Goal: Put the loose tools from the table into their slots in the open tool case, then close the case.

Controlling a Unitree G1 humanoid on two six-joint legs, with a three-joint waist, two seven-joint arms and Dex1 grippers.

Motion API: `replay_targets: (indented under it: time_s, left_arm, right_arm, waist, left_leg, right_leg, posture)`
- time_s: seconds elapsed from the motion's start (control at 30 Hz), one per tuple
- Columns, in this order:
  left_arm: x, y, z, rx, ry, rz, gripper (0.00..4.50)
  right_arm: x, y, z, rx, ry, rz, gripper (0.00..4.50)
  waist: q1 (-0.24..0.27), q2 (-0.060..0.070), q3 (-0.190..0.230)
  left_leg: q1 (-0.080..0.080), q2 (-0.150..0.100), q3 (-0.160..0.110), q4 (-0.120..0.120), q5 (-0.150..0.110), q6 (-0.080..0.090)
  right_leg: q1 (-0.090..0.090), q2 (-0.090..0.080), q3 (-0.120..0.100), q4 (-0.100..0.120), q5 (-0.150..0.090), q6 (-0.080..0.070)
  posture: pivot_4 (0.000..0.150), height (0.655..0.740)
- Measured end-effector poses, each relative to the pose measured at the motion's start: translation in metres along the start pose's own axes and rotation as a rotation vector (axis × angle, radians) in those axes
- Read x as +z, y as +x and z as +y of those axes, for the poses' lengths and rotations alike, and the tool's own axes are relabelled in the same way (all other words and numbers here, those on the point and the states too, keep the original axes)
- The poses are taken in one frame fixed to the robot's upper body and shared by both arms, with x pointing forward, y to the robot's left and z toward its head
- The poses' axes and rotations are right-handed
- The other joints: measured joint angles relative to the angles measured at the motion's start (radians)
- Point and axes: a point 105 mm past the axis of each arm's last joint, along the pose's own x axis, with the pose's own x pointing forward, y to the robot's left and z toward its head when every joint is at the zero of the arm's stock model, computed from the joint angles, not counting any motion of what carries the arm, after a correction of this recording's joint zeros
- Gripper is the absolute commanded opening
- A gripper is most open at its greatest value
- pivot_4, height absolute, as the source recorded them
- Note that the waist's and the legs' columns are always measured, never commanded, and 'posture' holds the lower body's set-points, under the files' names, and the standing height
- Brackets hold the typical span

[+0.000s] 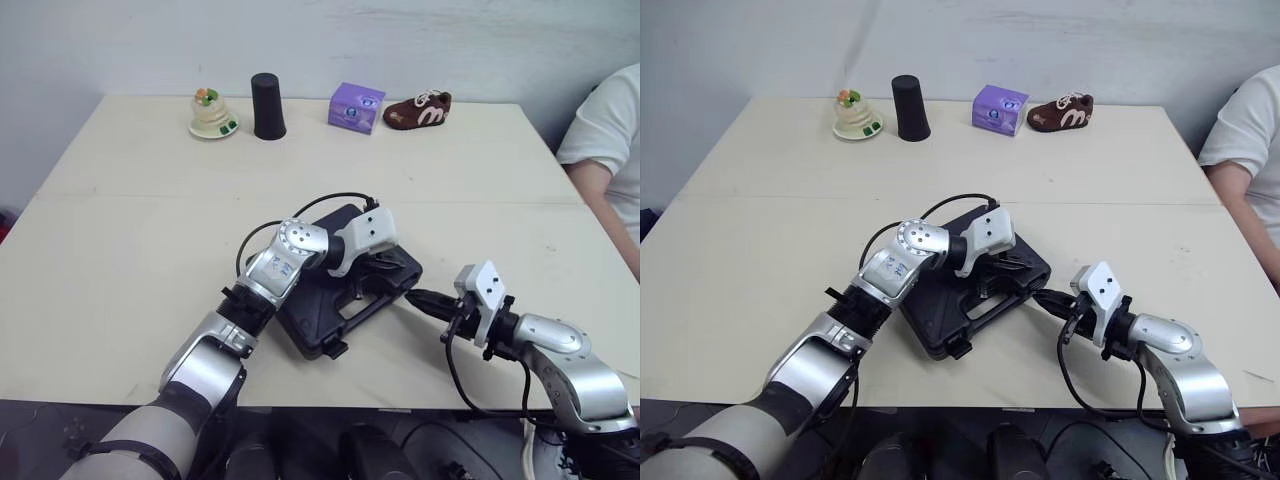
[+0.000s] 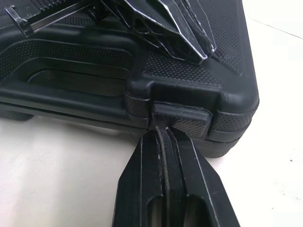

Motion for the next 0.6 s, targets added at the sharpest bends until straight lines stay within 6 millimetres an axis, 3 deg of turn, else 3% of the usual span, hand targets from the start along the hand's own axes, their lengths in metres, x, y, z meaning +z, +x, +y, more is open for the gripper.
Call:
replay_targets:
  time_s: [0.37,0.6]
  left_arm:
    - [-0.003,-0.006,-0.001,0.017,0.011,0.018,0.00]
    - [0.004,-0.021,-0.011,0.008,0.056,-0.068,0.00]
  right_arm:
    - [0.003,0.011,-0.004,0.039,-0.017,0.006,0.04]
    - [0.002,0.003,0.004,0.090,-0.049,0.022,0.04]
  waist:
    - [-0.023,-0.001,-0.003]
    - [-0.022,0.003,-0.002]
  left_leg:
    - [0.001,0.001,0.000,-0.002,0.000,0.000]
    - [0.000,0.003,0.000,-0.010,0.001,-0.002]
  right_leg:
    - [0.001,0.000,0.000,-0.001,0.000,0.000]
    - [-0.001,0.000,0.000,-0.007,0.000,0.000]
  posture:
    - [0.150,0.7400]
    - [0.150,0.7400]
